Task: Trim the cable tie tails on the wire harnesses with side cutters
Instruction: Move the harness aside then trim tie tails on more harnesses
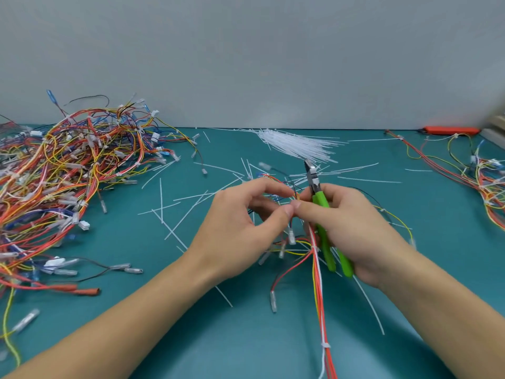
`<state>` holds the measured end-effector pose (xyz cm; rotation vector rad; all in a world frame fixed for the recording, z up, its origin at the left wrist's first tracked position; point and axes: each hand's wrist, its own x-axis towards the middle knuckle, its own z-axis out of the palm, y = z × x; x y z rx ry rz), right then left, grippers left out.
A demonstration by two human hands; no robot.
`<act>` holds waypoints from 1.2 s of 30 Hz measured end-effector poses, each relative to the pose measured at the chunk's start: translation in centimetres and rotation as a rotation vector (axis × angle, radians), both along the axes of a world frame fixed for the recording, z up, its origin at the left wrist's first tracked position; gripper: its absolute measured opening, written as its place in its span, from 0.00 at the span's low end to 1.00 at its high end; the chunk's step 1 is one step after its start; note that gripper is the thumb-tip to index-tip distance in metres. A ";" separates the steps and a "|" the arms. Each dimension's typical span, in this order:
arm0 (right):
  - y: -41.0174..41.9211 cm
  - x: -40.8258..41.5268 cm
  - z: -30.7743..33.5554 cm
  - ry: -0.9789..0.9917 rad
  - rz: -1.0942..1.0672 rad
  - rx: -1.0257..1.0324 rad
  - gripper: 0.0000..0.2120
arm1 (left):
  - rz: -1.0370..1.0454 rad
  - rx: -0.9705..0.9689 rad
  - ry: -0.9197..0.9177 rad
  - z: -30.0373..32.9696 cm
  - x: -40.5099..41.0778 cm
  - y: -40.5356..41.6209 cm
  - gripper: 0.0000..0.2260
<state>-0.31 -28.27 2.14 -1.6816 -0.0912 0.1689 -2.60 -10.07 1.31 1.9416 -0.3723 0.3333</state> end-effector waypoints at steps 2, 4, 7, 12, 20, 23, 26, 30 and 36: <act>-0.2 0.3 0.2 0.082 0.014 0.078 0.09 | -0.019 -0.040 0.060 0.2 0.2 0.3 0.06; -0.6 0.7 0.4 0.141 0.024 0.169 0.11 | 0.067 -0.157 0.072 0.3 0.8 1.0 0.06; -1.0 0.9 0.7 0.117 0.001 0.199 0.13 | 0.274 -0.320 0.084 0.3 2.2 2.3 0.08; -1.4 0.9 1.1 0.036 0.039 0.206 0.09 | 0.411 -0.430 0.321 -0.7 3.8 4.0 0.08; -1.4 0.2 2.0 -0.311 0.101 0.173 0.11 | 0.249 -0.449 0.467 -0.5 3.6 3.6 0.04; -1.2 -0.4 2.5 -0.466 0.146 0.176 0.12 | 0.094 -0.449 0.470 -0.1 3.1 3.2 0.05; -1.0 -0.9 2.7 -0.631 0.197 0.052 0.12 | -0.081 -0.480 0.501 0.3 2.6 2.6 0.11; -0.4 -0.9 1.4 -0.831 0.168 -0.341 0.12 | -0.189 -0.621 0.512 0.6 2.4 2.6 0.16; -0.5 -0.6 0.4 -0.829 0.206 -0.542 0.19 | -0.194 -0.791 0.466 1.1 2.4 3.6 0.15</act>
